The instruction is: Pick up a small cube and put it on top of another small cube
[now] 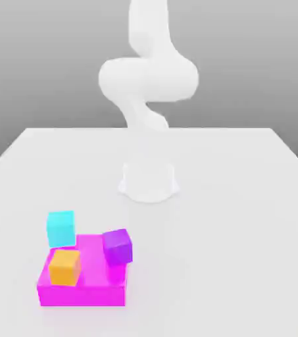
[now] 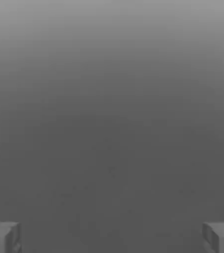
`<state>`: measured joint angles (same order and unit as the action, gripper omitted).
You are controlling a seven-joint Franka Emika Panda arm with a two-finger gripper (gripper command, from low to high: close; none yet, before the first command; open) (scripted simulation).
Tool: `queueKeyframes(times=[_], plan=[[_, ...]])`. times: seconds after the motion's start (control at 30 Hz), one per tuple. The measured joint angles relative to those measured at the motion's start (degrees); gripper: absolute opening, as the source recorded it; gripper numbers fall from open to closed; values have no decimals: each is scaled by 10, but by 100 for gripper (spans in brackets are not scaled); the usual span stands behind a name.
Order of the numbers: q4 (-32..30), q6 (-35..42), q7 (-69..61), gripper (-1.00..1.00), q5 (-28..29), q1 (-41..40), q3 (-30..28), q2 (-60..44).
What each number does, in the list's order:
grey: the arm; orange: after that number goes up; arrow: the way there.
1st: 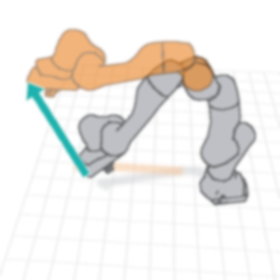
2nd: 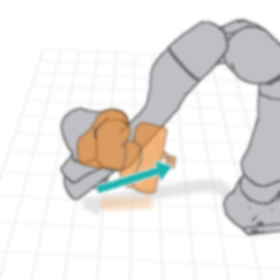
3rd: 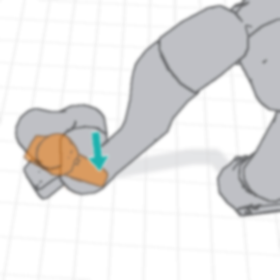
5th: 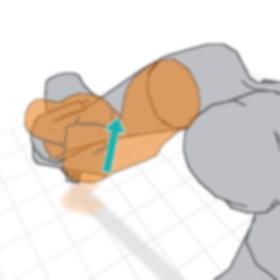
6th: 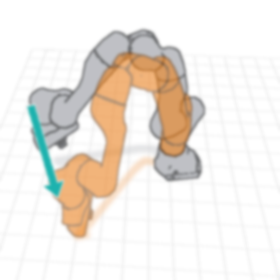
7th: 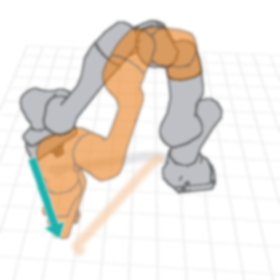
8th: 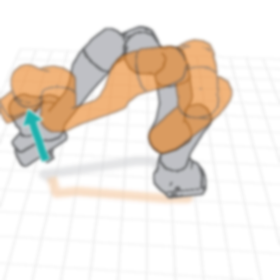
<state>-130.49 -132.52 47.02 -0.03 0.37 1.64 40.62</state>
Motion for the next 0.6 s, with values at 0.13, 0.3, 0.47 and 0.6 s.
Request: queueKeyframes(times=[0.13, 0.3, 0.47, 0.6], plan=[[21, -12, 22, 0, 3, 6, 29, -86], [47, -28, 53, 0, 13, 12, 68, -189], [73, -42, 94, 0, 36, 23, 104, -293], [93, -53, 131, 0, 61, 44, 127, -377]])
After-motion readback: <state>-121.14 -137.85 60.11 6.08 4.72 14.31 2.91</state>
